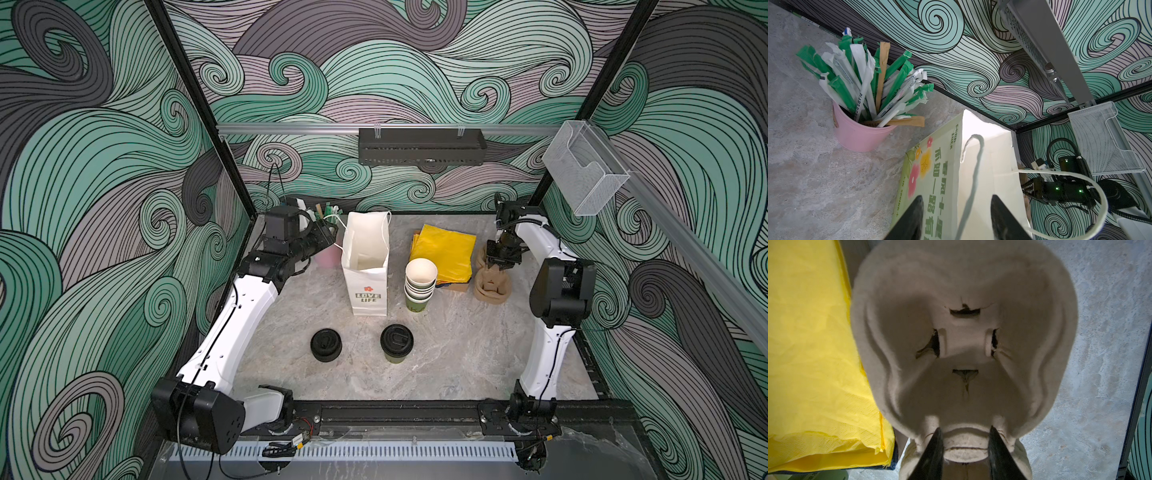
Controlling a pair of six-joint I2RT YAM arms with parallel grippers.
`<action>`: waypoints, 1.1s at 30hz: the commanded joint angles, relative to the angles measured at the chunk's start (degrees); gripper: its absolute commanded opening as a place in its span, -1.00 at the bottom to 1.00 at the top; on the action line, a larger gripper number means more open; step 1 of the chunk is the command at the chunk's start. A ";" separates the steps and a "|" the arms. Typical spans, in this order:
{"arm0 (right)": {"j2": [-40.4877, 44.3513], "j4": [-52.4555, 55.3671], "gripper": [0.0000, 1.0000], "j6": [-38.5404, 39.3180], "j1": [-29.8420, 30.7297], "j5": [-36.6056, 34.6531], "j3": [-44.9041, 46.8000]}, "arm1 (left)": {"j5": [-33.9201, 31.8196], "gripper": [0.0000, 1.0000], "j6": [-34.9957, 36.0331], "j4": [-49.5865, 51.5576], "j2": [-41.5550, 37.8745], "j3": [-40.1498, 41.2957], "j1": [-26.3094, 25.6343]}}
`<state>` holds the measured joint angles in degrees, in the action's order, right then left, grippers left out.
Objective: Pack a coffee takeout order
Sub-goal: Pick up the cup tray from the cup tray.
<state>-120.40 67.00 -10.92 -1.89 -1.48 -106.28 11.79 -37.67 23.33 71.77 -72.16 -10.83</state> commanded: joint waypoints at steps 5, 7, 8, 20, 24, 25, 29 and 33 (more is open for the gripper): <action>3.25 1.94 -0.34 0.18 -0.99 2.66 -1.41 | -3.90 0.30 14.10 1.80 -1.49 -8.14 -4.89; 3.24 2.30 -0.34 0.33 -1.01 1.22 -1.34 | -6.68 0.34 19.50 2.58 -1.13 -10.63 -8.40; 3.46 2.27 -0.34 0.34 -1.03 1.42 -1.22 | -8.30 0.35 22.40 2.73 -0.87 -11.78 -10.55; 4.25 2.34 -0.35 -0.24 -1.13 3.07 -1.56 | -11.93 0.44 43.25 -0.26 9.12 -20.97 -30.21; 5.76 2.47 -0.34 -0.41 -1.22 2.76 -1.47 | -11.88 0.44 44.12 -1.61 13.36 -22.59 -32.49; 6.23 2.71 -0.34 -0.51 -1.26 2.78 -1.56 | -11.21 0.44 43.80 -2.29 13.89 -22.72 -32.63; 7.91 3.17 -0.35 -0.76 -1.32 3.43 -1.49 | -7.73 0.44 42.76 -3.82 17.04 -23.55 -33.53; 9.01 3.91 -0.35 -1.03 -1.45 4.33 -1.47 | -4.54 0.44 41.07 -6.27 21.19 -24.78 -33.99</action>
<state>-113.08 68.73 -11.35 -2.94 1.72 -106.34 3.68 3.97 20.67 90.85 -94.00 -44.14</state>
